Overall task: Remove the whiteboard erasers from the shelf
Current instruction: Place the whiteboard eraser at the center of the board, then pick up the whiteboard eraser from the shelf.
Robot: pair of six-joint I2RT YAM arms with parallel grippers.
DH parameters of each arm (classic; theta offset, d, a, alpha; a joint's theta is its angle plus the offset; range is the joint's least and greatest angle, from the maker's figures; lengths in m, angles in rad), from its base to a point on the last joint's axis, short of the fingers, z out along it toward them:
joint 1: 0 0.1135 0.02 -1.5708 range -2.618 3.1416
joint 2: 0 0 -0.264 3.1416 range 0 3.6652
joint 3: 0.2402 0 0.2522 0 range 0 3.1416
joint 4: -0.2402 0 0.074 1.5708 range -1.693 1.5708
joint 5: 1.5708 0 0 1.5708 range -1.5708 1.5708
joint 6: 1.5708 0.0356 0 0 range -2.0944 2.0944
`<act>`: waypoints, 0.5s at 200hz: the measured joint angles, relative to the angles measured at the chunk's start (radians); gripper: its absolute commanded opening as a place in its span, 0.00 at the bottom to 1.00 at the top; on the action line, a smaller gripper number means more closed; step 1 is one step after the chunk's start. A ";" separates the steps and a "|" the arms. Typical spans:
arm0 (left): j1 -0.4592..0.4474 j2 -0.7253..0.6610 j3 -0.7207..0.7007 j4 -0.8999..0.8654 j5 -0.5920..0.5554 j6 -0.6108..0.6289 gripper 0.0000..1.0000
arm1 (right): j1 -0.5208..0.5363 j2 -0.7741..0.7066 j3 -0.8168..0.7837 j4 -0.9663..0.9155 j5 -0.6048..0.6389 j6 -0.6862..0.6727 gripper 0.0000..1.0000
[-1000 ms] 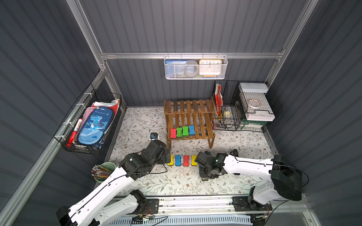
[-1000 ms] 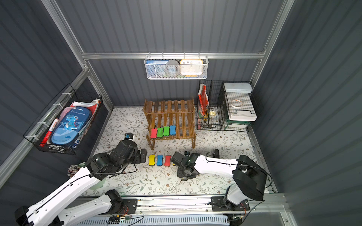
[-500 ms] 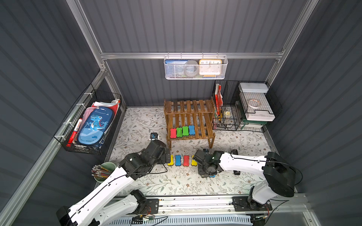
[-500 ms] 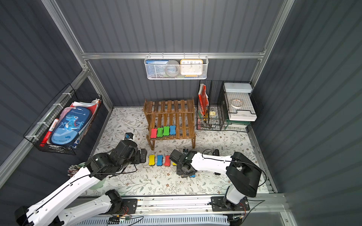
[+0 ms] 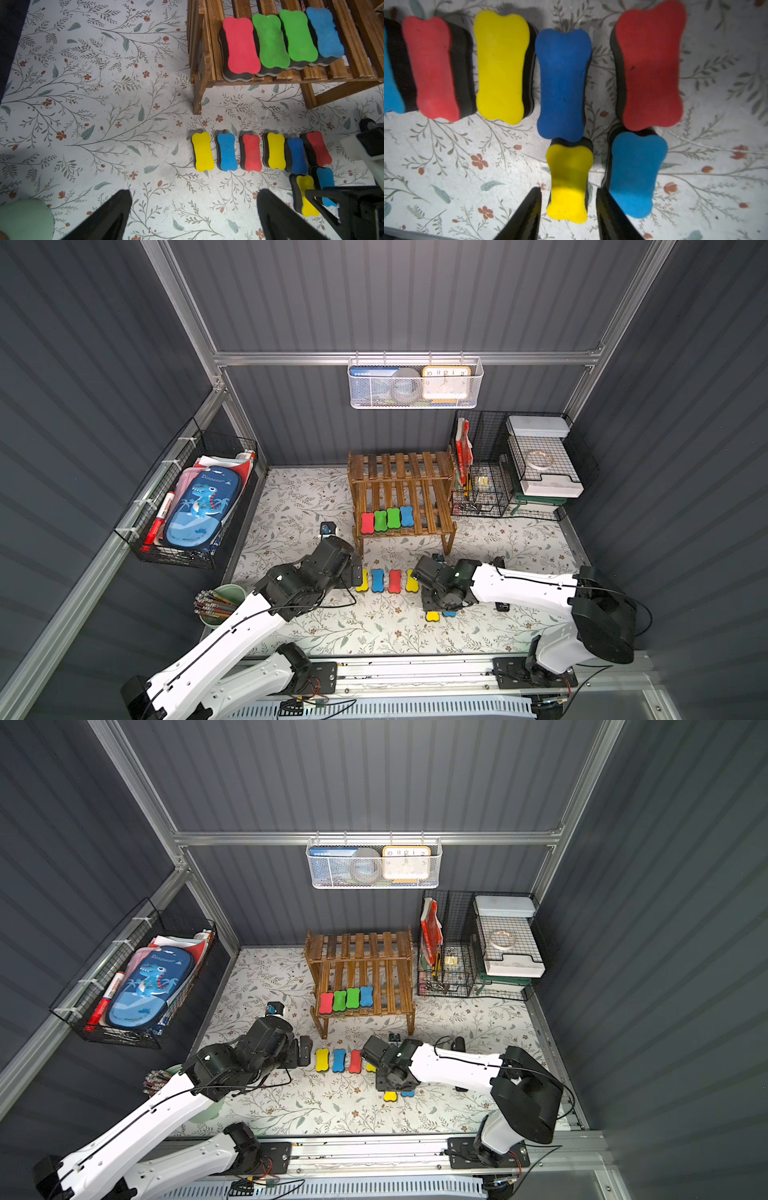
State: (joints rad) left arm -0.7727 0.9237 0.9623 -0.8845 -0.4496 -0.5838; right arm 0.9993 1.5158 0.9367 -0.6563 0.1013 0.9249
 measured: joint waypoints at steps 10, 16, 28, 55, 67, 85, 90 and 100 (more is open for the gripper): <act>0.000 0.000 0.000 0.000 0.000 0.000 0.99 | 0.000 -0.034 0.013 -0.019 0.008 -0.008 0.50; 0.000 -0.001 0.000 0.000 0.000 0.000 0.99 | 0.000 -0.055 0.025 -0.029 0.018 -0.014 0.50; 0.000 -0.006 0.000 0.000 0.000 0.000 0.99 | 0.000 -0.095 0.068 -0.050 0.047 -0.034 0.52; 0.000 -0.034 0.000 -0.001 -0.001 0.000 0.99 | -0.003 -0.147 0.197 -0.025 0.135 -0.102 0.54; 0.000 -0.042 0.000 -0.006 -0.004 -0.001 0.99 | -0.010 -0.139 0.267 -0.001 0.174 -0.142 0.54; 0.000 -0.044 0.000 -0.016 -0.008 -0.005 0.99 | -0.031 -0.085 0.381 0.050 0.230 -0.202 0.54; 0.000 -0.044 0.000 -0.019 -0.008 -0.008 0.99 | -0.038 -0.064 0.408 0.065 0.242 -0.216 0.54; 0.000 -0.045 0.000 -0.025 -0.012 -0.009 0.99 | -0.051 -0.019 0.454 0.091 0.267 -0.242 0.54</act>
State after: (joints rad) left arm -0.7727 0.8783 0.9619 -0.9092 -0.4614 -0.5930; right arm 0.9478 1.4971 1.3903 -0.5655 0.3679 0.6830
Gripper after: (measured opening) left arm 0.992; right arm 0.541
